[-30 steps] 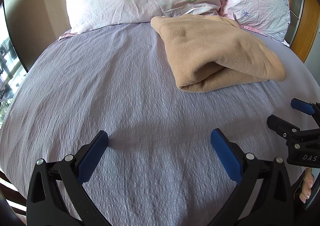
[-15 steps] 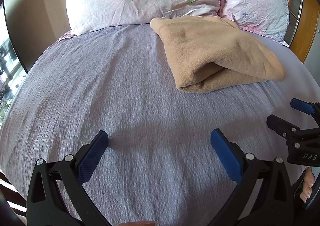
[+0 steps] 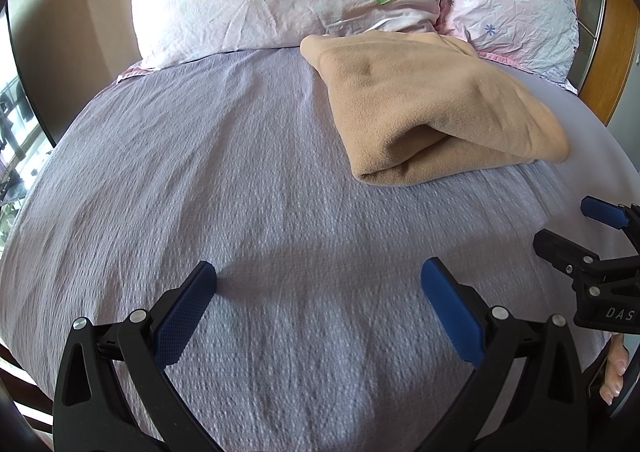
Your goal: Fold small clothes
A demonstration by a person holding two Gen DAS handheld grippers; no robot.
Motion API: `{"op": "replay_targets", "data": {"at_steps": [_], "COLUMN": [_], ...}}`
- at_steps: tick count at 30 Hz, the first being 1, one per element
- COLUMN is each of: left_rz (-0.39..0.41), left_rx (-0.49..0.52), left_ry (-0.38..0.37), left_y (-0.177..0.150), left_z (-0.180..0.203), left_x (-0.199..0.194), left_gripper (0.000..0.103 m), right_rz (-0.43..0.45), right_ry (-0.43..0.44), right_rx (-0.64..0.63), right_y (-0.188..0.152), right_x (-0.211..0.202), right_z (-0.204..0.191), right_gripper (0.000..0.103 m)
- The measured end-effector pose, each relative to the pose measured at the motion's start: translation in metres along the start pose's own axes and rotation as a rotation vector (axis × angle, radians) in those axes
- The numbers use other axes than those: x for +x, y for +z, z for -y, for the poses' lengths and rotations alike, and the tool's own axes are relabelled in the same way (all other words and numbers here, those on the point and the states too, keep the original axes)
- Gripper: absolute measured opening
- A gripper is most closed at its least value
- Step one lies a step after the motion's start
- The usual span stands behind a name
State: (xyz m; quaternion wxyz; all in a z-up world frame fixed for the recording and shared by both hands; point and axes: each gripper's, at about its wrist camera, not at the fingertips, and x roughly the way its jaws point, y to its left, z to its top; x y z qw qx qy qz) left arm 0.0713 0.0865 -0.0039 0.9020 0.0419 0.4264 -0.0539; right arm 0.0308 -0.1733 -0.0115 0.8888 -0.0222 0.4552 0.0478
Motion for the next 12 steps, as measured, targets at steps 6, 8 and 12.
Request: {"op": "replay_targets", "data": {"at_steps": [6, 8, 12], "left_rz": [0.006, 0.006, 0.006], "left_rx": [0.0, 0.002, 0.0], "left_ry": [0.001, -0.001, 0.002], "left_y": [-0.0011, -0.0005, -0.0023], "left_z": [0.0001, 0.0, 0.0011], "left_x": [-0.0004, 0.0003, -0.0009], "left_gripper": [0.102, 0.102, 0.102], "right_rz": [0.0, 0.0, 0.0], "right_ry": [-0.001, -0.001, -0.002], "right_rx": [0.002, 0.002, 0.003], "right_y": [-0.0001, 0.0, -0.0004], "right_x": [0.0001, 0.0003, -0.0001], "right_z": [-0.0009, -0.0009, -0.0016], "right_gripper": [0.101, 0.101, 0.101]}}
